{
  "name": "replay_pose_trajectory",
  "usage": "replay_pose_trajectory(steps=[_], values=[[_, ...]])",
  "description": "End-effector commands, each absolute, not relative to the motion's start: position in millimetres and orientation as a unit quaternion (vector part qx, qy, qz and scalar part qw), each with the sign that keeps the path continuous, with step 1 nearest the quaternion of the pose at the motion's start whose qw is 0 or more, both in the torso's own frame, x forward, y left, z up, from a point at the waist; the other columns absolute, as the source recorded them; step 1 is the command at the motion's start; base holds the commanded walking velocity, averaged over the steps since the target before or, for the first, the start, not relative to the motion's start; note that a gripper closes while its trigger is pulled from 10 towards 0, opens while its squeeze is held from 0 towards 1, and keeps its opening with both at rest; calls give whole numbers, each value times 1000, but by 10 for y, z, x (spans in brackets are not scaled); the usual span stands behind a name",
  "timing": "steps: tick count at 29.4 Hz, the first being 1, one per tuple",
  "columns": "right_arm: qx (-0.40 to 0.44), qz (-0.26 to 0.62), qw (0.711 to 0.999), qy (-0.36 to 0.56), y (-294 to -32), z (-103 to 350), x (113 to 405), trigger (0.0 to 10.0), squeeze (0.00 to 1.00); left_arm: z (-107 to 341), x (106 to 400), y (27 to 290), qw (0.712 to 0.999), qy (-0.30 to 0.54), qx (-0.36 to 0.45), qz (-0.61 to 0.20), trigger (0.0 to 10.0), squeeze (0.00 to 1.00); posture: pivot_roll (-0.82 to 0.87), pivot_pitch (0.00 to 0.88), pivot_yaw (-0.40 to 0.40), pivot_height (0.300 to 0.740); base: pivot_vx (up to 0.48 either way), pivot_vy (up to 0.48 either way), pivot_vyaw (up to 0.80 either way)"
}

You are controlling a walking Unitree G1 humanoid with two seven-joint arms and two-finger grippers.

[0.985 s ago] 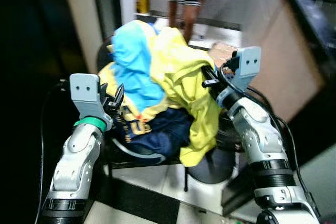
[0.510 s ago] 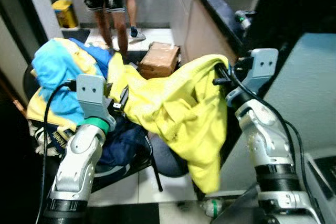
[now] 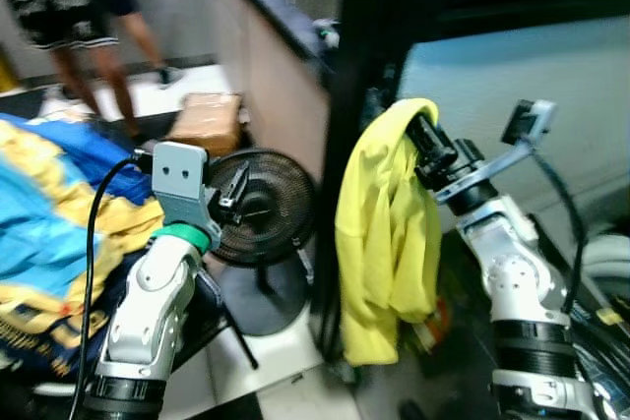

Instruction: Clothes washing

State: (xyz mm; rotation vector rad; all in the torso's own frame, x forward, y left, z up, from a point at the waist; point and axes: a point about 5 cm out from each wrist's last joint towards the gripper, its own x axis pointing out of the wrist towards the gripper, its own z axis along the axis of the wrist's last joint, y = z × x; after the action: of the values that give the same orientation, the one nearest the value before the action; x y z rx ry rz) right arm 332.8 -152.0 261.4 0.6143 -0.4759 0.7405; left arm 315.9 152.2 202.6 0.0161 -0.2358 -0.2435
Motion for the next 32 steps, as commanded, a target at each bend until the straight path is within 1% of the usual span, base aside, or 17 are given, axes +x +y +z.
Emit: replay_pose_trajectory(steps=[1, 4, 6, 7, 9, 10, 12, 13, 14, 15, 17, 18, 22, 25, 26, 27, 32], values=[[299, 370, 850, -226, -1513, 2609, 3294, 10000, 0, 1984, 3143, 1532, 986, -112, 10, -121, 10000, 0, 126, 32, 36, 740, 0, 0, -800], [305, 391, 834, -242, -1453, 2720, 3281, 10000, 0, 1989, 3143, 1527, 986, -113, 10, -123, 10000, 0, 128, 31, 38, 740, 0, 0, -800], [306, 393, 827, -262, -1409, 2881, 3286, 10000, 0, 2006, 3146, 1520, 985, -116, 8, -126, 10000, 0, 129, 32, 39, 740, 0, 0, -800], [306, 393, 827, -262, -1409, 2881, 3286, 10000, 0, 2006, 3146, 1520, 985, -116, 8, -126, 10000, 0, 129, 32, 39, 740, 0, 0, -800], [288, 386, 829, -283, -1359, 3088, 3283, 10000, 0, 2036, 3149, 1527, 985, -119, 5, -126, 10000, 0, 133, 31, 40, 740, 0, 0, -800], [288, 386, 829, -283, -1359, 3088, 3283, 10000, 0, 2036, 3149, 1527, 985, -119, 5, -126, 10000, 0, 133, 31, 40, 740, 0, 0, -800], [265, 347, 846, -307, -1333, 3370, 3299, 10000, 0, 2082, 3170, 1614, 987, -121, 13, -106, 10000, 0, 132, 30, 38, 740, 0, 0, -800], [250, 314, 858, -320, -1346, 3497, 3322, 10000, 0, 2119, 3187, 1695, 989, -124, 9, -83, 10000, 0, 131, 31, 35, 740, 0, 0, -800], [250, 314, 858, -320, -1346, 3497, 3322, 10000, 0, 2119, 3187, 1695, 989, -124, 9, -83, 10000, 0, 131, 31, 35, 740, 0, 0, -800], [232, 280, 870, -334, -1371, 3605, 3340, 10000, 0, 2156, 3201, 1773, 990, -128, 5, -62, 10000, 0, 131, 31, 35, 740, 0, 0, -800], [177, 226, 890, -355, -1414, 3726, 3364, 10000, 0, 2221, 3214, 1867, 990, -135, -2, -40, 10000, 0, 131, 31, 35, 740, 0, 0, -800], [143, 209, 899, -359, -1419, 3739, 3378, 10000, 0, 2244, 3215, 1880, 990, -139, -4, -38, 10000, 0, 133, 29, 19, 740, 0, 0, -800], [115, 183, 909, -357, -1430, 3705, 3424, 10000, 0, 2279, 3202, 1870, 989, -146, 0, -40, 10000, 0, 136, 30, 12, 740, 0, 0, -800], [110, 137, 920, -351, -1504, 3642, 3481, 10000, 0, 2332, 3177, 1866, 987, -155, 4, -39, 10000, 0, 143, 31, 7, 740, 0, 0, -800], [110, 137, 920, -351, -1504, 3642, 3481, 10000, 0, 2332, 3177, 1866, 987, -155, 4, -39, 10000, 0, 143, 31, 7, 740, 0, 0, -800], [98, 117, 926, -344, -1535, 3617, 3501, 10000, 0, 2341, 3168, 1858, 987, -153, 2, -45, 10000, 0, 143, 32, 3, 740, 0, 0, -800], [84, 83, 933, -339, -1589, 3581, 3523, 10000, 0, 2339, 3151, 1825, 987, -145, -11, -63, 10000, 0, 143, 32, 3, 740, 0, 0, -800]])
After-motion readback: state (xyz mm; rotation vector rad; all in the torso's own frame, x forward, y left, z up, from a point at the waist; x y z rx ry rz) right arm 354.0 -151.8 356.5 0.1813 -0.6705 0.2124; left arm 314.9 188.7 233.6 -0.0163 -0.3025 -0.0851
